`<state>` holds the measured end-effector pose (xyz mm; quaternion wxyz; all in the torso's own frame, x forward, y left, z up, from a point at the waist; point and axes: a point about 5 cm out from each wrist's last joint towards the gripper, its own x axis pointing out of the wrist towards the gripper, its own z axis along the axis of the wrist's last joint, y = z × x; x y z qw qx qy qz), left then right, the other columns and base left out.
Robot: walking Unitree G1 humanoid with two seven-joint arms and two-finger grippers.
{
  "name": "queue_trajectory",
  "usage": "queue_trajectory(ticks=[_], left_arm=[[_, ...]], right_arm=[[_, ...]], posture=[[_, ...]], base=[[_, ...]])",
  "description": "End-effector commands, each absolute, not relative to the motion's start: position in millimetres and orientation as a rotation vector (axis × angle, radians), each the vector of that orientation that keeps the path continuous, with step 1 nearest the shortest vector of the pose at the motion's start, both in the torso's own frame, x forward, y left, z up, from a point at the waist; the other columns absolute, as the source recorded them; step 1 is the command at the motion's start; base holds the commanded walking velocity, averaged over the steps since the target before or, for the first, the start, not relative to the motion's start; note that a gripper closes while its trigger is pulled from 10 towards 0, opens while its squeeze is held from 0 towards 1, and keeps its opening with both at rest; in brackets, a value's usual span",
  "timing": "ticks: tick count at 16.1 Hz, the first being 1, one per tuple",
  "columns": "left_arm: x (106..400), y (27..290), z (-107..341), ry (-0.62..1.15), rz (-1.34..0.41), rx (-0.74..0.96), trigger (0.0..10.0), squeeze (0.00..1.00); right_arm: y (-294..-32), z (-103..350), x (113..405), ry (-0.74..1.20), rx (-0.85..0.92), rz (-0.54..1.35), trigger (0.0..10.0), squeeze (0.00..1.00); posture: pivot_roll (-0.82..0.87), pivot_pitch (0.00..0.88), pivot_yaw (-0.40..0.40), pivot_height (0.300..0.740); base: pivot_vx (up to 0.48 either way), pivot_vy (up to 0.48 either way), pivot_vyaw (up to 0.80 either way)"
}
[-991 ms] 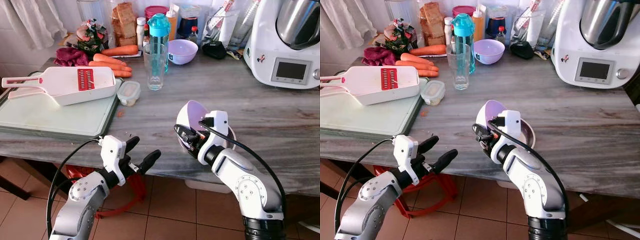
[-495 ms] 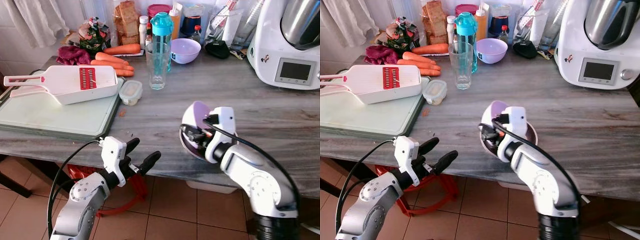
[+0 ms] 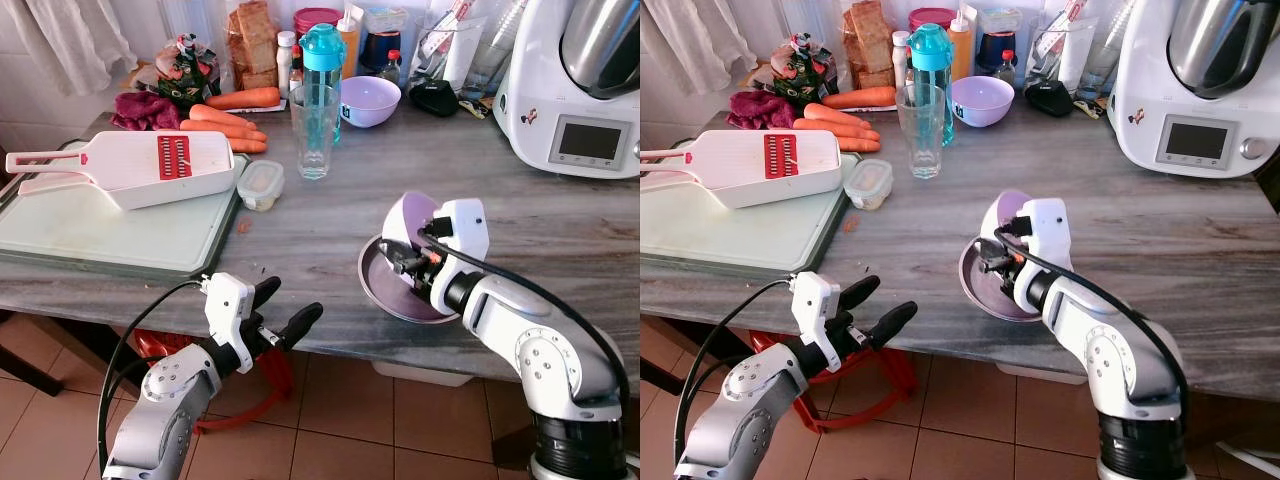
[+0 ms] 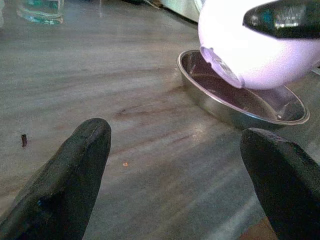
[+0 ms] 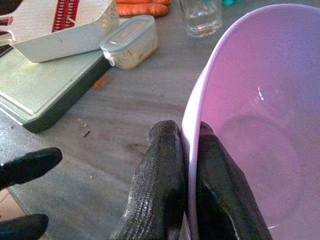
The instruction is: Setting the table
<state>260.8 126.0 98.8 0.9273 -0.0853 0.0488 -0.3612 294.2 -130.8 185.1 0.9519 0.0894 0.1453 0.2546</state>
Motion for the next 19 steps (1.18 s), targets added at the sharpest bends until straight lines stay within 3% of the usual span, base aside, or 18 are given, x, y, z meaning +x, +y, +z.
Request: queue_trajectory(ticks=[1,8,11,19], left_arm=[[261,125,97,0.103,-0.755,-0.164,10.0,0.0],[258,124,95,0.116,-0.745,-0.172,10.0,0.0],[259,139,91,0.131,-0.679,-0.149,10.0,0.0],[247,150,86,0.169,-0.66,-0.133,10.0,0.0]], right_arm=[[-131,196,297,0.244,0.134,0.534,10.0,0.0],[-115,208,323,0.105,-0.194,0.737,10.0,0.0],[-101,201,332,0.018,-0.389,0.915,10.0,0.0],[-91,162,342,0.014,-0.483,1.077,10.0,0.0]], posture=[[0.01,0.079,0.011,0.74],[0.04,0.081,-0.002,0.74],[0.05,0.087,-0.006,0.74],[0.09,0.099,-0.011,0.74]], base=[[0.0,0.0,0.0],[0.0,0.0,0.0],[0.0,0.0,0.0],[0.0,0.0,0.0]])
